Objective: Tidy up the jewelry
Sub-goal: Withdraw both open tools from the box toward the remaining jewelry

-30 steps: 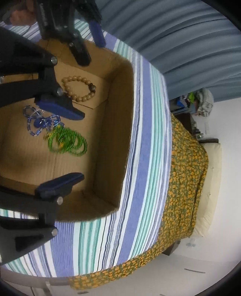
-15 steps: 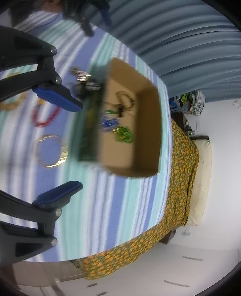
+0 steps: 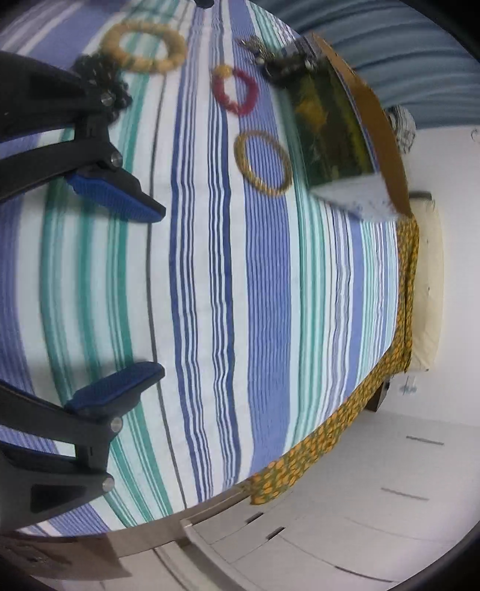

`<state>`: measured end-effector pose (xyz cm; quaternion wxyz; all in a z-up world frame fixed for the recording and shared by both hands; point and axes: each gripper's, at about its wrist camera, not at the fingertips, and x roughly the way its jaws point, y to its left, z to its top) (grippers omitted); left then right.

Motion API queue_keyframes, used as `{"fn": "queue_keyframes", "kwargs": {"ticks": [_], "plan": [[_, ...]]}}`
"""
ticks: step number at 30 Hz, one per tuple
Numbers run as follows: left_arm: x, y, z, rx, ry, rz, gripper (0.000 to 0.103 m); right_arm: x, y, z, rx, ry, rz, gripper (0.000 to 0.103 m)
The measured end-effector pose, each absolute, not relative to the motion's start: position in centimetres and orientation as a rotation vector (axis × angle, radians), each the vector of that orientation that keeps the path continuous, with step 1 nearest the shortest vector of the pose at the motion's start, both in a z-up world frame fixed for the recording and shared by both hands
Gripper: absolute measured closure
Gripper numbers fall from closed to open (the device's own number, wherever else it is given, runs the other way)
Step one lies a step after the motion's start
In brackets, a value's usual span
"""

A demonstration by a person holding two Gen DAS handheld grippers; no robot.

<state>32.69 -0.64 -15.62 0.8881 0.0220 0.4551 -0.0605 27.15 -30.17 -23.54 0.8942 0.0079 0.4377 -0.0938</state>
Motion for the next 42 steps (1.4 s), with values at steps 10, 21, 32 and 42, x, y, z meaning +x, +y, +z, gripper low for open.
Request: {"fn": "queue_keyframes", "kwargs": {"ticks": [10, 21, 32, 42], "plan": [[35.0, -0.3, -18.2, 0.068, 0.980, -0.063, 0.000, 29.1, -30.6, -24.1, 0.027, 0.879, -0.205, 0.019], [34.9, 0.0, -18.4, 0.040, 0.939, -0.072, 0.000, 28.8, -30.8, -24.3, 0.031, 0.881, -0.191, 0.014], [34.8, -0.1, -18.3, 0.038, 0.940, -0.073, 0.000, 28.9, -30.7, -24.3, 0.034, 0.881, -0.190, 0.014], [34.7, -0.3, -18.3, 0.035, 0.950, -0.057, 0.000, 28.9, -30.5, -24.4, 0.033, 0.883, -0.199, 0.014]]}}
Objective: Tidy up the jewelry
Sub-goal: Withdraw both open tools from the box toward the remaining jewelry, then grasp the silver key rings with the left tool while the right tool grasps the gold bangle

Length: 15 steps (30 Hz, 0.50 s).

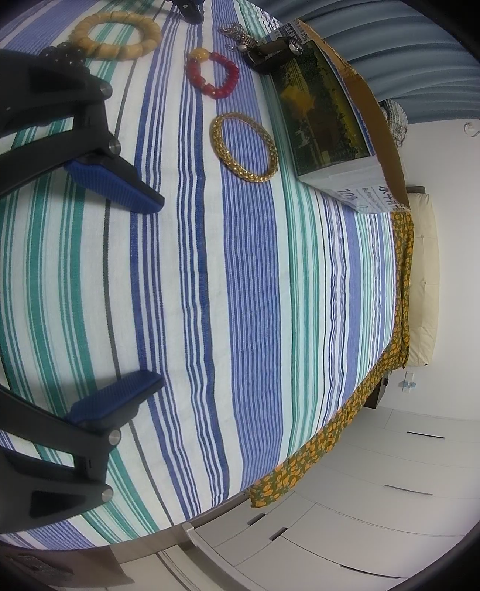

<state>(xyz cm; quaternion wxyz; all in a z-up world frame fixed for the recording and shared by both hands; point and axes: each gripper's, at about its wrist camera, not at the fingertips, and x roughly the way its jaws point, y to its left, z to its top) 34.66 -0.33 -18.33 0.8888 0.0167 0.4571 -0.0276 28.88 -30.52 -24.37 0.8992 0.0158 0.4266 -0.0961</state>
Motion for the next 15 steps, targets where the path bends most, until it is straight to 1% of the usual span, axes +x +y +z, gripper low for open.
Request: {"fn": "queue_keyframes", "kwargs": {"ticks": [8, 12, 15], "plan": [[35.3, 0.0, -18.0, 0.026, 0.978, -0.111, 0.000, 29.0, -30.4, -24.2, 0.030, 0.878, -0.198, 0.013], [36.3, 0.5, -17.2, -0.070, 0.953, -0.196, 0.000, 29.8, -29.4, -22.1, 0.061, 0.803, -0.074, 0.014], [38.1, 0.2, -16.9, -0.089, 0.966, -0.221, 0.000, 31.5, -28.2, -20.9, 0.055, 0.787, -0.006, 0.014]]}}
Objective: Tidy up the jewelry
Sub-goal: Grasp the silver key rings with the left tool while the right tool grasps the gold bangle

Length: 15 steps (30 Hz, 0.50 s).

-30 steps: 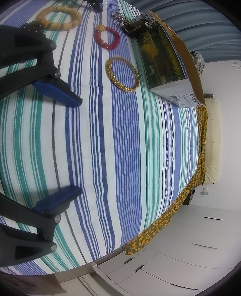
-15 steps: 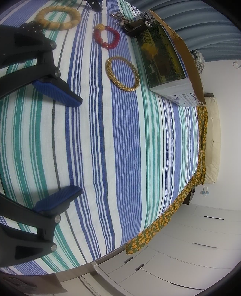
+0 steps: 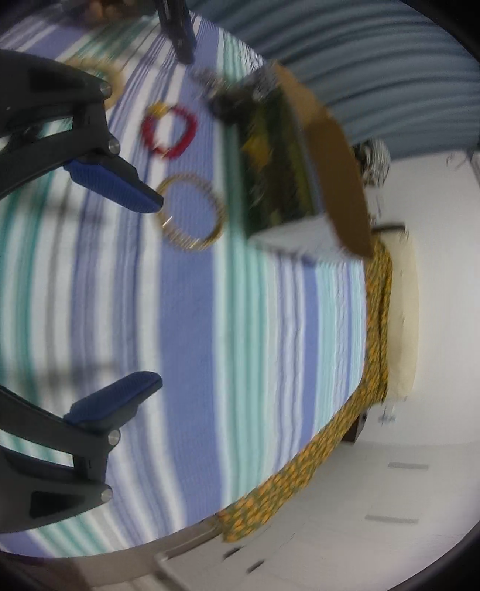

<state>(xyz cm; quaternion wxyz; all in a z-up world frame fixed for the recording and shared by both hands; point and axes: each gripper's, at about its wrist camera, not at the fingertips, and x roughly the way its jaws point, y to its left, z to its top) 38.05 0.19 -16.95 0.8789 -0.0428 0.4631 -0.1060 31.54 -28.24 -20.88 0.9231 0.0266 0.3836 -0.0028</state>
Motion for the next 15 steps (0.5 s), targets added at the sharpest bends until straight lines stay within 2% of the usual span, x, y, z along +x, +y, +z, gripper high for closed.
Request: {"fn": "queue_keyframes", "kwargs": {"ticks": [4, 6, 8, 10, 11, 14, 15], "plan": [[40.0, -0.1, -17.3, -0.046, 0.986, -0.188, 0.001, 34.7, -27.0, -20.7, 0.072, 0.834, 0.103, 0.014], [40.5, -0.1, -17.6, -0.042, 0.994, -0.180, 0.001, 36.1, -26.3, -21.4, 0.034, 0.861, 0.126, 0.022], [40.7, -0.6, -17.8, 0.002, 0.989, -0.173, 0.001, 37.2, -25.5, -22.5, 0.001, 0.907, 0.146, 0.044], [40.7, -1.1, -18.0, 0.059, 0.988, -0.167, 0.001, 38.0, -24.7, -23.3, -0.019, 0.940, 0.159, 0.055], [40.7, -1.2, -18.1, 0.080, 0.985, -0.168, 0.001, 38.2, -24.3, -23.5, -0.042, 0.943, 0.145, 0.065], [40.8, -1.0, -18.1, 0.073, 0.982, -0.180, 0.002, 37.9, -23.7, -23.6, -0.100, 0.924, 0.100, 0.076], [40.6, -1.0, -18.0, 0.072, 0.979, -0.180, 0.006, 37.7, -23.6, -23.7, -0.103, 0.918, 0.098, 0.077]]}}
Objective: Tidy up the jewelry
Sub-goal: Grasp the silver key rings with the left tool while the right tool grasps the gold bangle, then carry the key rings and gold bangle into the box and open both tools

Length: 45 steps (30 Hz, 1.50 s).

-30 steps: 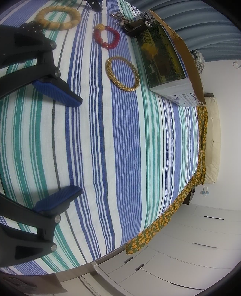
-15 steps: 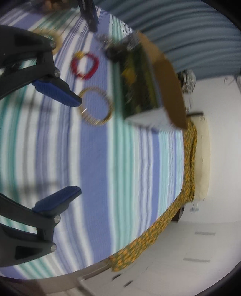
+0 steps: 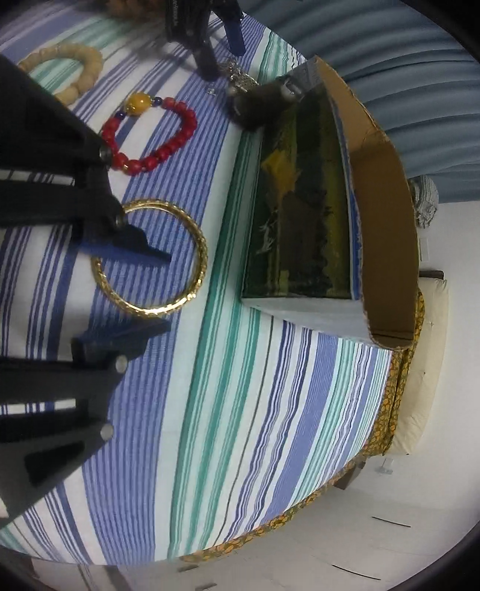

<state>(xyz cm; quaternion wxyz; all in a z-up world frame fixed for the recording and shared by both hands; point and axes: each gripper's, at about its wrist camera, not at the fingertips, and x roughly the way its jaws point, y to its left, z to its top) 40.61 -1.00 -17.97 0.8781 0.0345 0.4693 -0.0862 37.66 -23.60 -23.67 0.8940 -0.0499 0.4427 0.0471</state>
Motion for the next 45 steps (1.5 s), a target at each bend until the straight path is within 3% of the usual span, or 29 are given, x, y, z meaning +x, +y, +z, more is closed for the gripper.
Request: {"fn": "queue_keyframes", "kwargs": {"ticks": [1, 2, 3, 4, 5, 24, 45], "plan": [[40.4, -1.0, -17.8, 0.074, 0.969, -0.179, 0.012, 37.6, -23.4, -23.7, -0.115, 0.916, 0.094, 0.083], [40.2, -1.1, -17.6, 0.077, 0.951, -0.189, 0.027, 37.4, -23.3, -23.7, -0.134, 0.915, 0.087, 0.094], [39.5, -1.6, -17.4, 0.079, 0.941, -0.204, 0.045, 37.2, -23.2, -23.6, -0.143, 0.917, 0.082, 0.096], [39.4, -1.7, -17.3, 0.081, 0.935, -0.216, 0.055, 37.1, -23.2, -23.6, -0.144, 0.919, 0.079, 0.097], [39.2, -1.7, -17.1, 0.074, 0.932, -0.239, 0.076, 36.9, -23.2, -23.5, -0.142, 0.921, 0.076, 0.097], [33.9, 2.8, -10.6, -0.126, 0.786, -0.317, 0.079, 31.4, -23.4, -16.4, 0.002, 0.816, 0.158, 0.097], [36.4, 3.9, -2.4, -0.173, 0.690, -0.367, 0.079, 33.4, -21.0, -12.6, 0.027, 0.772, 0.232, 0.097]]}}
